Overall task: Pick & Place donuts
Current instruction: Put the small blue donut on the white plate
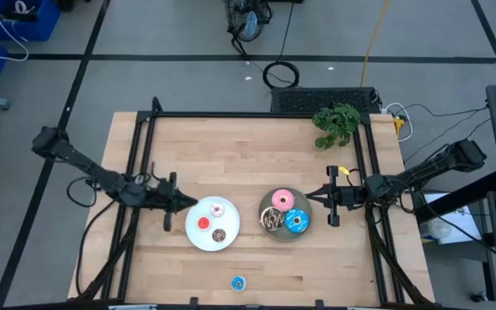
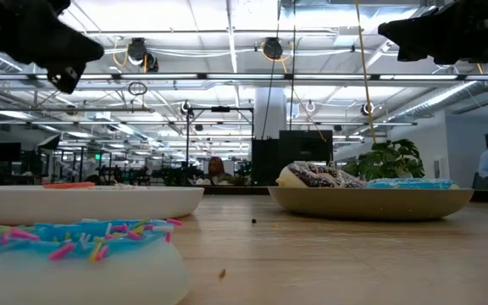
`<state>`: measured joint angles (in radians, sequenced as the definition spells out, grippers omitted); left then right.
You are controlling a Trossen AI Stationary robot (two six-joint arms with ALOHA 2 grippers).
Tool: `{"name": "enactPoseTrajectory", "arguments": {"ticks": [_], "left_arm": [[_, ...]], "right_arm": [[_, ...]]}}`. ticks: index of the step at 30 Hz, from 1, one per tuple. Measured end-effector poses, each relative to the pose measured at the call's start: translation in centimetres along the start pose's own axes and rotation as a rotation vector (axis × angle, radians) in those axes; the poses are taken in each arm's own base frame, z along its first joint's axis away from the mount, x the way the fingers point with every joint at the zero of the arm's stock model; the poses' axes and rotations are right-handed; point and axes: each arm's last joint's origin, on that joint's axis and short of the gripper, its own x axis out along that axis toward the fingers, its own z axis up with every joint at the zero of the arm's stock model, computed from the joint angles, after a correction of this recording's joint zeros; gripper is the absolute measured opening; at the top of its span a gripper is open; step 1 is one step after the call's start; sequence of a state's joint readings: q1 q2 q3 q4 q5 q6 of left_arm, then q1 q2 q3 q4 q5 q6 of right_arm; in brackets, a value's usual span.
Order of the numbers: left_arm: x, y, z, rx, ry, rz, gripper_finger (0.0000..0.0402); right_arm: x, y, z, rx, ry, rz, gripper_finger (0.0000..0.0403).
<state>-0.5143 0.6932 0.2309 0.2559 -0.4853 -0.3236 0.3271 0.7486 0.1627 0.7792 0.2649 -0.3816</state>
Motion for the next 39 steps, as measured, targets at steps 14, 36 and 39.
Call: {"name": "enactPoseTrajectory", "arguments": {"ticks": [14, 36, 39], "left_arm": [[10.5, -10.1, 1.3, 0.252, 0.318, 0.033, 0.0004], [17.8, -15.6, -2.9, 0.279, 0.411, -0.049, 0.0015], [18.0, -15.2, -2.9, 0.227, 0.425, -0.033, 0.0004]], "right_arm": [[0.0, 0.0, -0.1, 0.024, 0.012, 0.005, 0.0], [0.0, 0.0, 0.0, 0.02, 0.004, 0.005, 0.0], [0.0, 0.0, 0.0, 0.02, 0.004, 0.004, 0.0]]}}
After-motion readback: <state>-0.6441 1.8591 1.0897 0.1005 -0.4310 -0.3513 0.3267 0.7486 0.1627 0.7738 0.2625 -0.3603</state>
